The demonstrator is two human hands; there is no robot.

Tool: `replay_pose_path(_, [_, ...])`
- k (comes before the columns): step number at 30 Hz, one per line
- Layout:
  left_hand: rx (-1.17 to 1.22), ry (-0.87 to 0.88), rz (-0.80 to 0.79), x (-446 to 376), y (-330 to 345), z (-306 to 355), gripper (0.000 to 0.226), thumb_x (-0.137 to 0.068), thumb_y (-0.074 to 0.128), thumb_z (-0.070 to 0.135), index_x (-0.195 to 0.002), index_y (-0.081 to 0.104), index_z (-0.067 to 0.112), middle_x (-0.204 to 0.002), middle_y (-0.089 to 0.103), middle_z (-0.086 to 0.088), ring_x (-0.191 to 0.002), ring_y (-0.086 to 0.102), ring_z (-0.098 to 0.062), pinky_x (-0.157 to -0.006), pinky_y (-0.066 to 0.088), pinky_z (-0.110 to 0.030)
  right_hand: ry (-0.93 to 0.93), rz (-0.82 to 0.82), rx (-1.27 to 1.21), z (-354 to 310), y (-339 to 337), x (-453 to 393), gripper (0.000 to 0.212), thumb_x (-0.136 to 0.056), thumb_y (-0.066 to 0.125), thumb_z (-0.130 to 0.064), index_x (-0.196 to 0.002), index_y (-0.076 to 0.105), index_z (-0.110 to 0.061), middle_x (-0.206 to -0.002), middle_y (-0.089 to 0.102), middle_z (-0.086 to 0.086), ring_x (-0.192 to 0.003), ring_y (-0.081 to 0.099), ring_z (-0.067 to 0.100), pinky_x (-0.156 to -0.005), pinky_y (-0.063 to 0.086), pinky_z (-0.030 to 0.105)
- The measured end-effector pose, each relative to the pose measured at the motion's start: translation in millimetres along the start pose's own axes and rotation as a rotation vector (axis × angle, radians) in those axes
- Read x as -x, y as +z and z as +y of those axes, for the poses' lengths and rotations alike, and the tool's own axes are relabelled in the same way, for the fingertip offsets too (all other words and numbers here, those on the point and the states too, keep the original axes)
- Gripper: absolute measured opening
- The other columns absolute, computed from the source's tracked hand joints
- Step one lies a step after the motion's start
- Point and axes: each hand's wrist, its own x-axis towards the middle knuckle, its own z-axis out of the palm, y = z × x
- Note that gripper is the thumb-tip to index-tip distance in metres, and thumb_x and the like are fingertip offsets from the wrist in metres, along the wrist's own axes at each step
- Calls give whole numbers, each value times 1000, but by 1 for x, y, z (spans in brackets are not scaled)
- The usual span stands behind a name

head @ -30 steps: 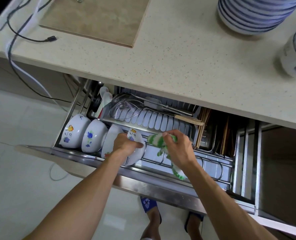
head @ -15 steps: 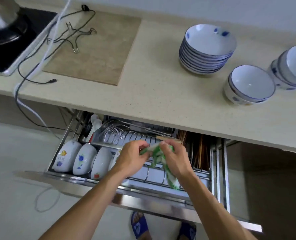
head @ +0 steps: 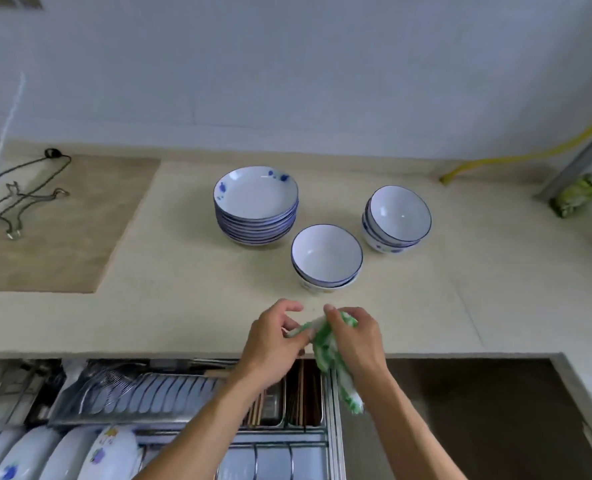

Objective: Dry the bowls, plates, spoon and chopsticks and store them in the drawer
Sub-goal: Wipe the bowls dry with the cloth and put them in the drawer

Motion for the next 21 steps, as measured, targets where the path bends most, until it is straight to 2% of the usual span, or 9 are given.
replay_pose_path(2, [38,-47,68,-21,19,18,29,-89,73,27,-114,58,28,-89,69,3,-74,70,-14,-78,57,-37,30,9,-24,-5,-23,-31,45,-90,66,-48,-117,64,-11,-111,68,10,-101,65,26,-95,51,44])
replay_pose_path(5, [-20,-106,207,-51,27,38,32,-90,71,30,-118,58,23,-97,64,7,-83,64,-6,-73,49,-23,64,-28,-13,-10,-50,-70,46,-91,66,-44,-122,62,-11,-114,66,10,-102,62,27,-95,50,43])
replay_pose_path(9, [-203,-148,335,-86,29,47,37,-86,71,29,-119,59,18,-111,55,2,-95,63,-19,-85,48,-32,73,-99,81,-17,-67,-115,54,-91,65,-47,-131,58,-11,-118,64,10,-107,61,28,-96,49,42])
replay_pose_path(13, [-296,-246,314,-109,33,47,38,-84,70,28,-118,59,19,-116,51,-4,-101,61,-24,-89,49,-34,26,-242,254,-32,-57,-146,71,-90,64,-52,-146,46,-12,-143,54,11,-130,51,30,-105,41,38])
replay_pose_path(14, [-302,-259,299,-111,33,49,38,-83,70,27,-119,60,19,-115,50,-4,-102,60,-24,-89,48,-33,1,-255,338,-38,-56,-148,69,-89,63,-52,-145,47,-14,-141,56,10,-128,51,30,-102,42,37])
replay_pose_path(17, [-284,-278,326,-121,36,47,39,-79,72,19,-117,64,18,-113,51,-6,-99,58,-22,-85,48,-29,-70,-261,586,-49,-49,-161,48,-84,63,-42,-127,57,-23,-117,66,7,-106,59,30,-81,47,32])
replay_pose_path(21, [-294,-314,369,-122,42,46,47,-74,74,11,-119,61,14,-114,50,-5,-89,53,-22,-77,44,-28,-67,-239,591,-48,-48,-161,49,-83,60,-30,-132,55,-28,-110,64,8,-93,56,30,-74,46,31])
